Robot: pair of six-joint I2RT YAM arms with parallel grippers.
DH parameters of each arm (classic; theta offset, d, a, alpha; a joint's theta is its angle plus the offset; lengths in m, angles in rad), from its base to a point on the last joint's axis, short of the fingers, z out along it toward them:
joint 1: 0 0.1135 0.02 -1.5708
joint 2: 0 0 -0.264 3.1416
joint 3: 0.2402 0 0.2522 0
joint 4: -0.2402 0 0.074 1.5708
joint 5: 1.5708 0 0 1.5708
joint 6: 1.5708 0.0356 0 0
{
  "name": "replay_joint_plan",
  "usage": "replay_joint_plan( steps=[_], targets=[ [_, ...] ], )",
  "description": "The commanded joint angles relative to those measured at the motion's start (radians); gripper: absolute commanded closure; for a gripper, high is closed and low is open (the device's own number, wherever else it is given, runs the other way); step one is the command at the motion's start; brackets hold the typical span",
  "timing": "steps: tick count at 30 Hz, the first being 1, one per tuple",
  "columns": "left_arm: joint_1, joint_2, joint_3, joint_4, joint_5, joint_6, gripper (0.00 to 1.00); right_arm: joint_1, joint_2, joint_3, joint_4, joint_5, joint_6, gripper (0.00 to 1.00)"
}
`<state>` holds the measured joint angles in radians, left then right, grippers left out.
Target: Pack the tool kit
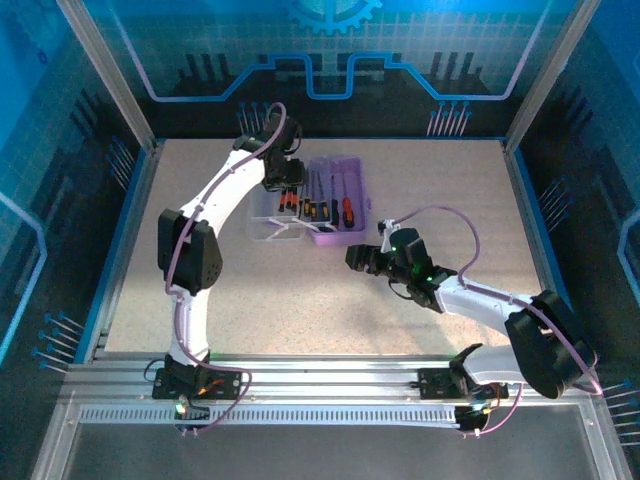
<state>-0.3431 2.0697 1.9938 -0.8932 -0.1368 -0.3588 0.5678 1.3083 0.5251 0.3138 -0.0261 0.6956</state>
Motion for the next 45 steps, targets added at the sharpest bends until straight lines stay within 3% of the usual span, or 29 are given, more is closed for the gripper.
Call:
replay_joint_plan(
  steps=[1,8,19,23,31,40,45],
  targets=[
    [0.003,-0.114,-0.007,0.000,0.025,0.034,0.46,-0.016,0.003,0.012,-0.008,0.022,-0.015,0.22],
    [0.033,-0.304,-0.207,0.087,0.015,0.038,0.41,-0.017,-0.005,0.015,-0.022,0.037,-0.033,0.22],
    [0.185,-0.797,-0.883,0.398,0.026,-0.178,0.41,-0.018,0.001,0.034,-0.063,0.108,-0.084,0.23],
    [0.235,-0.890,-1.041,0.465,0.047,-0.229,0.43,-0.024,0.010,0.066,-0.084,0.127,-0.094,0.23],
    [0.294,-0.810,-1.157,0.578,0.169,-0.268,0.51,-0.109,0.123,0.276,-0.200,0.109,-0.113,0.30],
    [0.314,-0.604,-1.103,0.691,0.271,-0.229,0.56,-0.217,0.363,0.499,-0.300,-0.064,-0.140,0.49],
    [0.319,-0.532,-1.066,0.703,0.289,-0.207,0.56,-0.225,0.456,0.566,-0.333,-0.112,-0.145,0.52]
  ],
)
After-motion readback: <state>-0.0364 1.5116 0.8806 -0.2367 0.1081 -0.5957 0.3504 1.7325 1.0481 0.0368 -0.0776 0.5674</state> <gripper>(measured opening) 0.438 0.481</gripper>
